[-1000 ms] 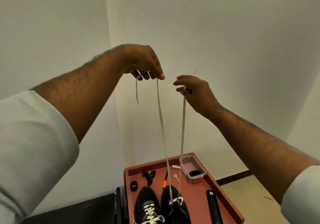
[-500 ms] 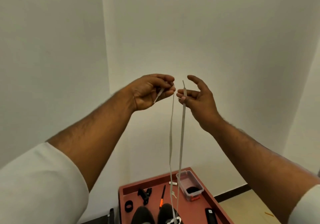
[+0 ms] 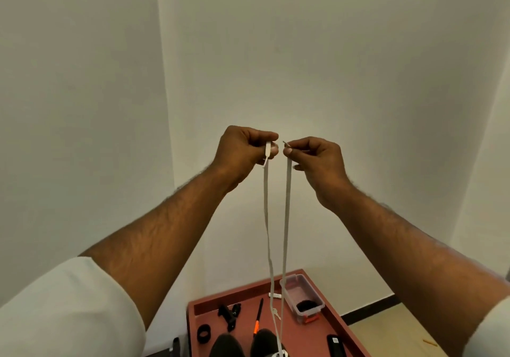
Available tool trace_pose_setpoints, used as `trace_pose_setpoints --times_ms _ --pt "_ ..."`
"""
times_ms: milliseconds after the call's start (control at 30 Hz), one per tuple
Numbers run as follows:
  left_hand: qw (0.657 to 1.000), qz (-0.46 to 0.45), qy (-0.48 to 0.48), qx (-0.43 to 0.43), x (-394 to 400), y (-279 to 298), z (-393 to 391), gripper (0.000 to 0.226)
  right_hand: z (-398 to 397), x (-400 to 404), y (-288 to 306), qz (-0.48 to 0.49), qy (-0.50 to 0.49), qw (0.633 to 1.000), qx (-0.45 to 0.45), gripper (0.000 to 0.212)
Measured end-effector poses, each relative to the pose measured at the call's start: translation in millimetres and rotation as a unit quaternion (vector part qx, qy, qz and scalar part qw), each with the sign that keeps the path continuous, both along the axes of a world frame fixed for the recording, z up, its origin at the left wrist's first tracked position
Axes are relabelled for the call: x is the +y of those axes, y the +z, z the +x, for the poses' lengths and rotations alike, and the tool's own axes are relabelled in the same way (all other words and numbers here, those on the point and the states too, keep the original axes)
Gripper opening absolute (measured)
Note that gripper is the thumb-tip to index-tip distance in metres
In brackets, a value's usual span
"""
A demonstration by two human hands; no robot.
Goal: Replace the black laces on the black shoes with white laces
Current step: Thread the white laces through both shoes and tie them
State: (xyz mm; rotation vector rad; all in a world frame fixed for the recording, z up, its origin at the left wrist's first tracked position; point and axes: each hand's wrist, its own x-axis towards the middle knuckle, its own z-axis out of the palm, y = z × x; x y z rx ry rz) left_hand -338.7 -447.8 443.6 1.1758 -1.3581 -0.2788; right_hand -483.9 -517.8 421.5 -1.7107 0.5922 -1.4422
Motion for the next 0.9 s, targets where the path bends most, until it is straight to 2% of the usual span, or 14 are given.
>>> trace_pose_setpoints --times_ms 100,233,333,533,600,700,800,867,900 --pt "1.0 0.004 -0.011 -0.001 2 7 -1 0.02 -2 2 1 0.007 -0.003 1.0 -0.011 0.009" --pt "0.995 0.003 -0.021 -0.096 5 18 -6 0.007 -8 4 6 0.008 0.027 0.999 -0.024 0.01" --pt "0.995 -0.026 -0.002 -0.093 4 23 -13 0.001 -12 6 10 0.006 0.027 0.999 -0.028 0.01" --pt "0.992 -0.089 -0.005 -0.086 -8 10 -24 0.019 -12 9 8 0.0 0.013 1.0 -0.009 0.013" --pt "0.992 -0.101 0.007 -0.069 -13 -1 -26 0.019 -10 8 2 0.013 0.016 1.0 -0.014 0.013" --pt "0.996 -0.092 0.002 0.0 -20 -18 -26 0.018 -7 3 -14 0.037 0.022 0.999 -0.022 0.01" --pt "0.996 -0.06 -0.003 0.072 -25 -32 -24 0.032 -4 -4 -30 0.056 0.021 0.998 -0.02 0.007" --pt "0.995 -0.045 -0.005 0.087 -27 -40 -21 0.037 -2 -9 -38 0.068 0.008 0.997 -0.029 0.008" --pt "0.995 -0.04 -0.009 0.088 -28 -45 -20 0.031 -2 -12 -43 0.071 0.003 0.997 -0.031 0.008"
